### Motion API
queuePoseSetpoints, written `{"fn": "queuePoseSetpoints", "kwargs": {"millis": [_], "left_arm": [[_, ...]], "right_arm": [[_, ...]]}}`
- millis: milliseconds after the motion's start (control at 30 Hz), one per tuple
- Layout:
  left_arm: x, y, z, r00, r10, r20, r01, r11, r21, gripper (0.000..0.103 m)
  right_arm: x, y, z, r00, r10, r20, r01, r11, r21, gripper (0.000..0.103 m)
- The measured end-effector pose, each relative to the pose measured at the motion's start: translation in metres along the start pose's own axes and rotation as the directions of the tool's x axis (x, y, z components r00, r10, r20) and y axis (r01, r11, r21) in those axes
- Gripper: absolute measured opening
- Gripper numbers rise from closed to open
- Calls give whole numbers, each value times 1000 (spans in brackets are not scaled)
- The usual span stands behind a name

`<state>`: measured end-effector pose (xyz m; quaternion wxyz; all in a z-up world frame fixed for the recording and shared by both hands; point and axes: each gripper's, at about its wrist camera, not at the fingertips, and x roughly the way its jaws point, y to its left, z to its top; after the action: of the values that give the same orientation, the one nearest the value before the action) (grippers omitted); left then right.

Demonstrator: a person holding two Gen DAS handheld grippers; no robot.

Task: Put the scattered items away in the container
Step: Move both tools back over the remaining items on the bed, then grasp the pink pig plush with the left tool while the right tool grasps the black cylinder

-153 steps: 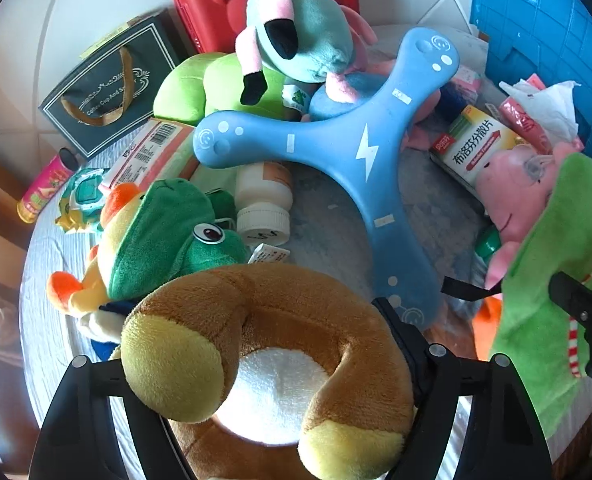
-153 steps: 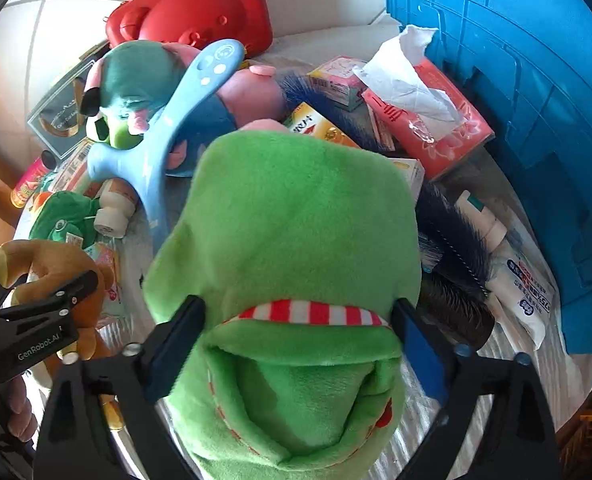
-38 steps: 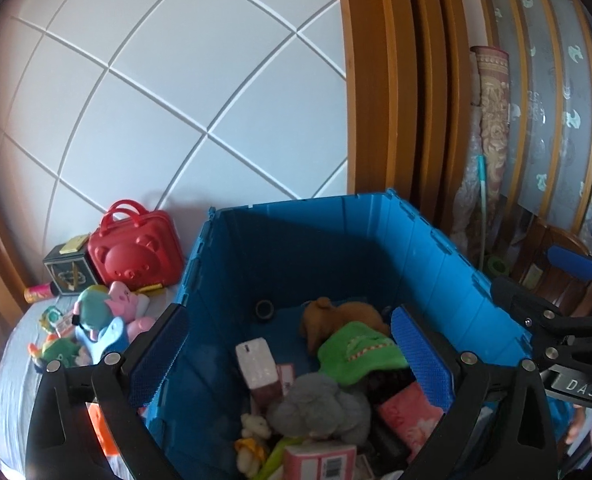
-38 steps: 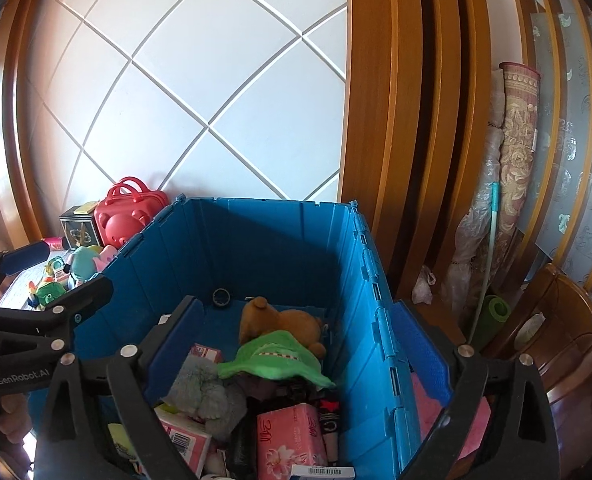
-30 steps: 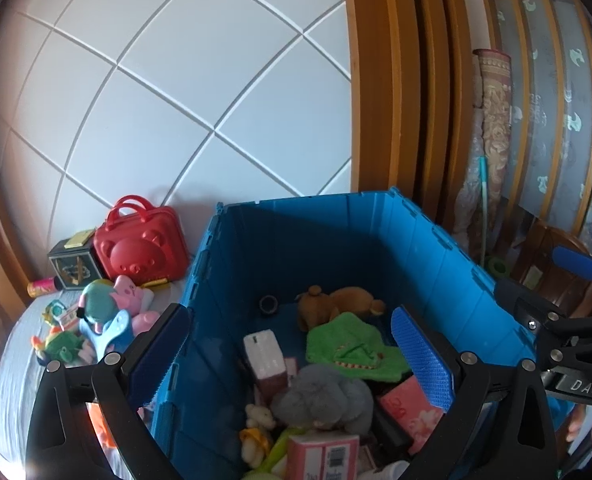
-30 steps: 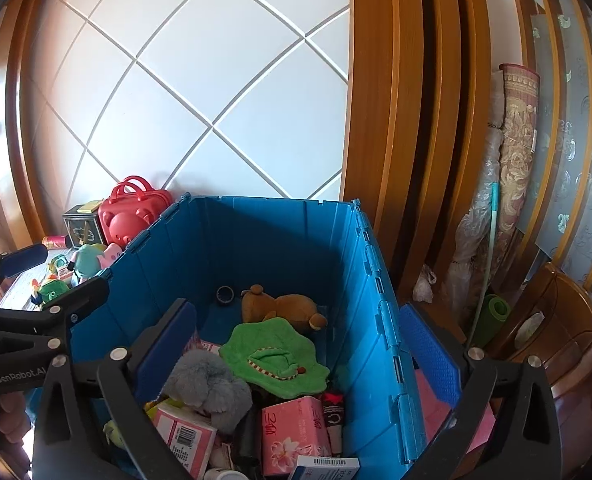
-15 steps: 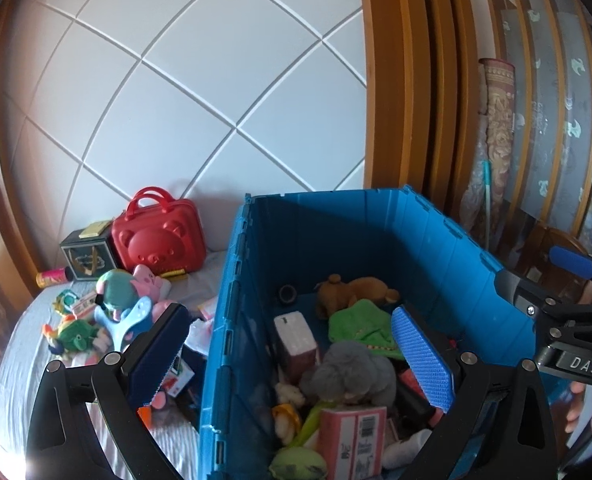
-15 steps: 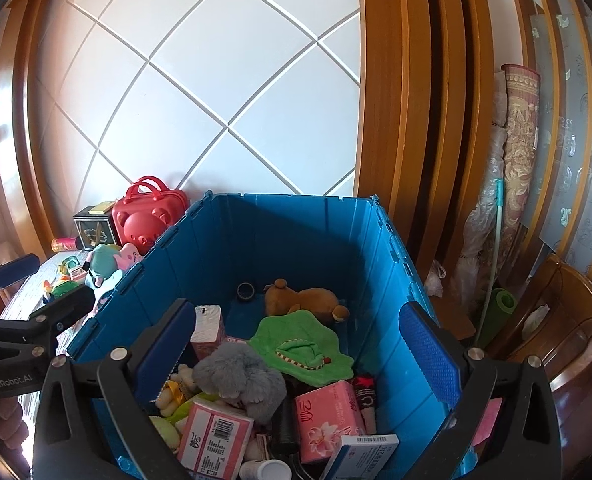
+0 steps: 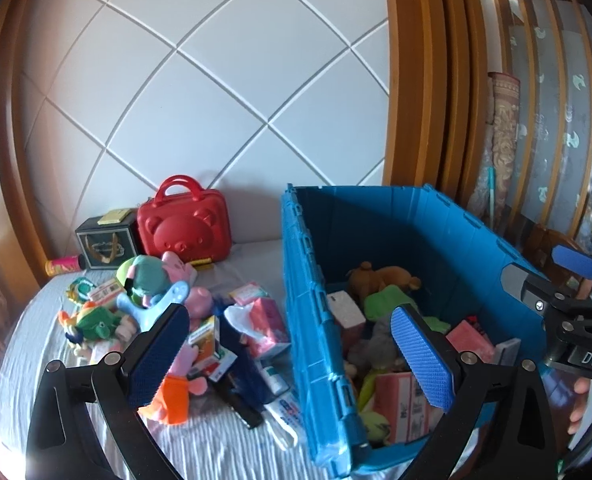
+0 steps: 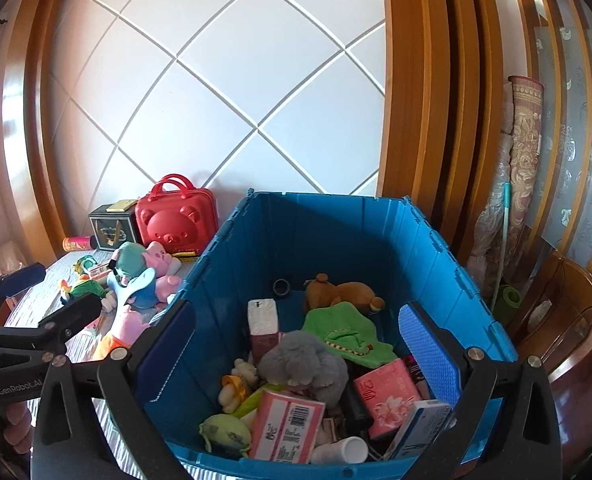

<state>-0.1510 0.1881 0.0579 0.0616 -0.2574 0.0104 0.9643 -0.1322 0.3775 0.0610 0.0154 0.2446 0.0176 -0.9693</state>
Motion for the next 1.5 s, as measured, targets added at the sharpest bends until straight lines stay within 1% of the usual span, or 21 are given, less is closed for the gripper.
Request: {"fn": "queuePoseSetpoints", "kwargs": {"millis": [67,233,400,533,633,767,833,1000,1100,1200,1300,1367,1433,1467,1500], "left_arm": [[-6,20,-8,1000,11,-5,-11,1000,-12,103],[-16,81,-36,997,68,-41,-70,997,-39,103],[-23,146,-68,986,138,-97,-145,987,-70,103],[-22,191,-96,972,185,-141,-199,976,-91,103],[-16,220,-113,961,203,-186,-227,967,-117,103],[3,249,-132,943,230,-242,-269,953,-141,103],[15,261,-141,933,240,-270,-288,945,-154,103],[56,282,-154,898,263,-353,-331,932,-147,103],[85,286,-159,883,265,-386,-337,933,-130,103],[117,284,-166,870,248,-427,-323,940,-113,103],[145,277,-173,861,228,-456,-295,952,-83,103],[164,270,-174,855,197,-479,-266,961,-78,103],[182,262,-173,855,171,-490,-229,972,-61,102],[191,258,-172,855,161,-493,-211,976,-48,102],[201,253,-171,854,151,-498,-192,981,-31,100]], "right_arm": [[-2,21,-4,1000,14,-4,-14,1000,-6,103],[-5,72,-17,998,57,-22,-57,998,-10,103],[-1,129,-31,993,110,-46,-111,994,-19,103],[7,172,-40,985,160,-60,-163,985,-49,103],[21,201,-45,977,192,-97,-200,977,-78,103],[49,234,-58,958,243,-153,-261,959,-111,103],[70,249,-66,946,262,-192,-289,949,-126,103],[134,271,-93,906,290,-307,-334,937,-102,103],[172,275,-111,879,295,-374,-347,935,-79,103],[206,275,-131,855,286,-433,-348,935,-71,103],[227,268,-147,843,263,-469,-323,945,-50,103],[236,261,-154,837,253,-485,-308,951,-37,103],[245,254,-159,834,229,-502,-279,960,-26,103],[249,250,-162,832,219,-509,-264,964,-16,100],[253,247,-164,830,212,-516,-250,968,-5,93]]}}
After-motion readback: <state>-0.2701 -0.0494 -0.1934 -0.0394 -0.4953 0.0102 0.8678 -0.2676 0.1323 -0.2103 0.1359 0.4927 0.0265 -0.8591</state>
